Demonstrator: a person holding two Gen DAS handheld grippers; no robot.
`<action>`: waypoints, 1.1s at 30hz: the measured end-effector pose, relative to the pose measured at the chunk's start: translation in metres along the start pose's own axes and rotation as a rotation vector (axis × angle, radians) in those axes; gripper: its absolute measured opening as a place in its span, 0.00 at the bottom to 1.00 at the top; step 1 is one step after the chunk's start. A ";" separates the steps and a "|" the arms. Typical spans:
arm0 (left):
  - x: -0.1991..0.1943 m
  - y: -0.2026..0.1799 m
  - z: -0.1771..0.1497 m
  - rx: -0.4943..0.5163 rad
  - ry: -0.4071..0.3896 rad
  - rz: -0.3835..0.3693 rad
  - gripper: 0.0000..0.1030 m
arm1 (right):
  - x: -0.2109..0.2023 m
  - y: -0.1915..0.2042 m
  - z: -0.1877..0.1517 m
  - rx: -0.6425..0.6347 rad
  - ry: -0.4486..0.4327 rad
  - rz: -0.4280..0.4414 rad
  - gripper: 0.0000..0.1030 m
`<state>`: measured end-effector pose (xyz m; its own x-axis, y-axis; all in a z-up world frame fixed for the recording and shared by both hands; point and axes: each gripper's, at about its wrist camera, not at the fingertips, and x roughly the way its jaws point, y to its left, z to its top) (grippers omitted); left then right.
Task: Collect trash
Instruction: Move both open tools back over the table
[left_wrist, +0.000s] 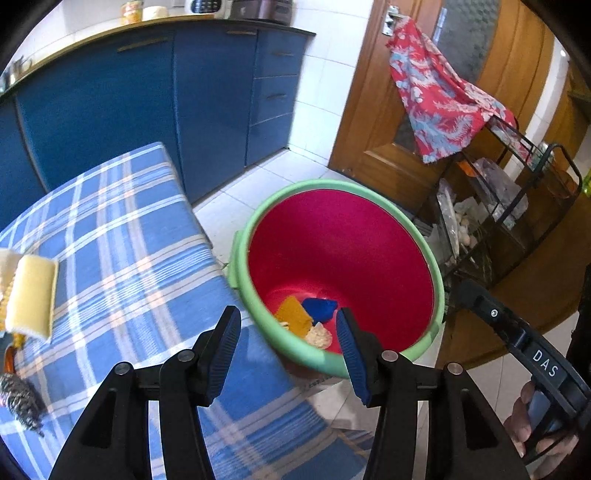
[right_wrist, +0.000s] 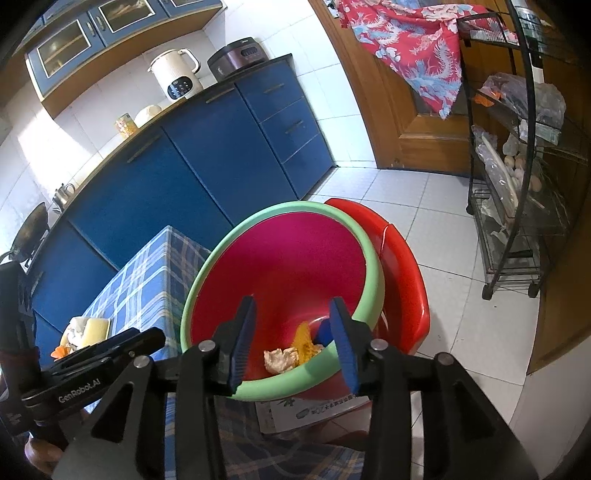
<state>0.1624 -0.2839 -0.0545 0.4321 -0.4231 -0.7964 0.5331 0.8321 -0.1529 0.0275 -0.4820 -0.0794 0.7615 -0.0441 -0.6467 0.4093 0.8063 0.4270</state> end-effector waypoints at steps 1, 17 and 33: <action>-0.003 0.002 -0.001 -0.007 -0.004 0.004 0.54 | -0.001 0.002 -0.001 -0.003 0.000 0.002 0.44; -0.058 0.056 -0.024 -0.115 -0.074 0.088 0.58 | -0.016 0.043 -0.010 -0.050 0.004 0.052 0.54; -0.119 0.111 -0.053 -0.218 -0.154 0.173 0.58 | -0.034 0.108 -0.031 -0.139 0.014 0.117 0.58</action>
<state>0.1316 -0.1218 -0.0081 0.6172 -0.3038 -0.7258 0.2809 0.9467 -0.1574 0.0303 -0.3755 -0.0315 0.7927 0.0623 -0.6065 0.2438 0.8793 0.4090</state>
